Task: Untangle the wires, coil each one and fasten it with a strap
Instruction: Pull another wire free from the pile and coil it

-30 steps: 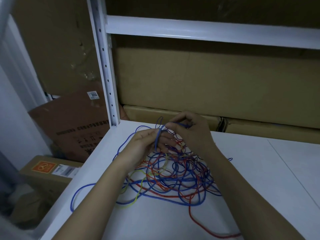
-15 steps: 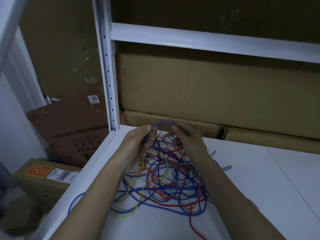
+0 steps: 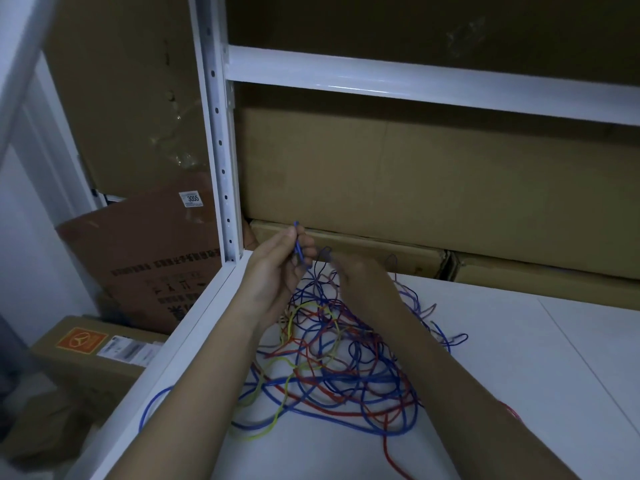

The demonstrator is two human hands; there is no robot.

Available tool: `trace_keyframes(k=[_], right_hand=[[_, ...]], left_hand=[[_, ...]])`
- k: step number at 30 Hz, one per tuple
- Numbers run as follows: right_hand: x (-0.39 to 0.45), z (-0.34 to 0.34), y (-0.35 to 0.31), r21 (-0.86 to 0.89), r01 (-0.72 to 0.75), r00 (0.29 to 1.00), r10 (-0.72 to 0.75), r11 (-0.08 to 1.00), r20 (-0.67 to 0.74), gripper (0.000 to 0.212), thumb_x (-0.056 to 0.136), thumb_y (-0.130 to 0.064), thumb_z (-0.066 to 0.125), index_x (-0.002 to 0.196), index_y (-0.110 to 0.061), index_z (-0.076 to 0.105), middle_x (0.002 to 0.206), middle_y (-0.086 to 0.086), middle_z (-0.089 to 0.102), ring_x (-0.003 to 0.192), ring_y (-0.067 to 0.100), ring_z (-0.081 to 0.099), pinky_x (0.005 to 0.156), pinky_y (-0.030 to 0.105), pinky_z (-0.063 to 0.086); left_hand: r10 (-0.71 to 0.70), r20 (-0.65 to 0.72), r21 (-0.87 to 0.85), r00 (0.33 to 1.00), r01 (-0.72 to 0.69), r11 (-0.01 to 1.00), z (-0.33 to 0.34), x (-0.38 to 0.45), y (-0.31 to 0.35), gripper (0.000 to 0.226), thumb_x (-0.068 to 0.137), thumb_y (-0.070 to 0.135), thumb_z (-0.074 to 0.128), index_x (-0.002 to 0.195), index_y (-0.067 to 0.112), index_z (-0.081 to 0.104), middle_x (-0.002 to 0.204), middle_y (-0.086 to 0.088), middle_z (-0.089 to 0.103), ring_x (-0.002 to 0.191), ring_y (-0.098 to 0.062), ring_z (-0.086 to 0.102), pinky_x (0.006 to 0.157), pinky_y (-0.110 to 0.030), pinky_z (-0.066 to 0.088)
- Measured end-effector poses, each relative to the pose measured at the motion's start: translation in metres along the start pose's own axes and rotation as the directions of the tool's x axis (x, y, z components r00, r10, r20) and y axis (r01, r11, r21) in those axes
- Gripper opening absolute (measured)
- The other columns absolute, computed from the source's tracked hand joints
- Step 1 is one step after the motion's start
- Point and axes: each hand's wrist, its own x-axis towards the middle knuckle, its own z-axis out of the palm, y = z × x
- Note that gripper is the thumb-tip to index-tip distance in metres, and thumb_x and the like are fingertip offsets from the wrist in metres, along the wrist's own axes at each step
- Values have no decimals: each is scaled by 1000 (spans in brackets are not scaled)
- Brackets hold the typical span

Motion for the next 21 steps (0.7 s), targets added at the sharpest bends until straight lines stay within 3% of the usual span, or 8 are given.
trace_keyframes(k=[2, 5, 9, 12, 14, 17, 19, 21], right_hand=[[-8, 7, -8, -48, 94, 987, -87, 994, 136, 23, 100, -7, 40, 116, -6, 57, 90, 16, 61, 76, 30, 54, 59, 33, 33], [-25, 15, -16, 78, 181, 971, -191, 980, 143, 23, 103, -21, 40, 110, -11, 59, 67, 4, 51, 56, 17, 43, 51, 33, 29], [-41, 23, -5, 314, -55, 971, -22, 948, 238, 33, 102, -33, 42, 132, -22, 52, 61, 5, 50, 49, 14, 38, 50, 27, 33], [-50, 18, -3, 262, 41, 982, -88, 964, 169, 37, 102, -29, 42, 136, -17, 52, 81, -4, 62, 68, 7, 51, 63, 18, 37], [-51, 12, -3, 187, 164, 978, -185, 969, 101, 36, 101, -21, 45, 134, -9, 54, 106, 9, 68, 92, 22, 59, 79, 27, 43], [-46, 4, -7, 74, 339, 939, -342, 938, 25, 28, 91, -3, 54, 117, 1, 65, 90, 17, 69, 79, 34, 61, 71, 38, 45], [-42, 0, -5, -24, 415, 907, -415, 910, -72, 25, 82, 3, 58, 105, 2, 69, 76, 14, 65, 65, 29, 58, 63, 33, 39], [-38, -4, -1, -73, 420, 885, -426, 905, -189, 23, 81, 4, 58, 101, 0, 69, 71, 12, 60, 63, 27, 51, 61, 30, 34]], left_hand=[[59, 3, 147, 998, -59, 987, 1, 3, -4, 23, 101, 13, 38, 93, 7, 58, 71, 4, 71, 67, -5, 67, 65, -15, 52], [131, -9, 302, 991, -123, 945, -4, 6, -15, 22, 102, 12, 38, 98, 2, 57, 82, 3, 75, 82, -8, 71, 76, -17, 53], [315, -80, 451, 946, -248, 857, -22, 15, -15, 20, 103, 12, 39, 98, 2, 55, 88, 4, 73, 91, -11, 69, 84, -22, 53], [367, -35, 579, 930, -280, 765, -29, 18, -13, 20, 103, 12, 38, 102, -1, 53, 92, 3, 72, 96, -16, 68, 87, -26, 53], [360, 19, 639, 933, -289, 713, -27, 17, -14, 18, 103, 13, 38, 97, 6, 53, 95, 5, 71, 97, -15, 67, 90, -29, 51], [301, 109, 793, 947, -265, 548, -30, 15, -16, 17, 103, 20, 40, 97, 14, 54, 98, 13, 70, 98, -11, 66, 90, -33, 50], [228, 182, 893, 957, -258, 370, -34, 13, -16, 22, 103, 24, 40, 97, 8, 53, 95, 11, 71, 94, -12, 65, 85, -34, 50], [121, 249, 919, 961, -274, 284, -36, 9, -16, 25, 102, 25, 41, 90, 6, 52, 81, 7, 69, 80, -10, 63, 75, -32, 49]])
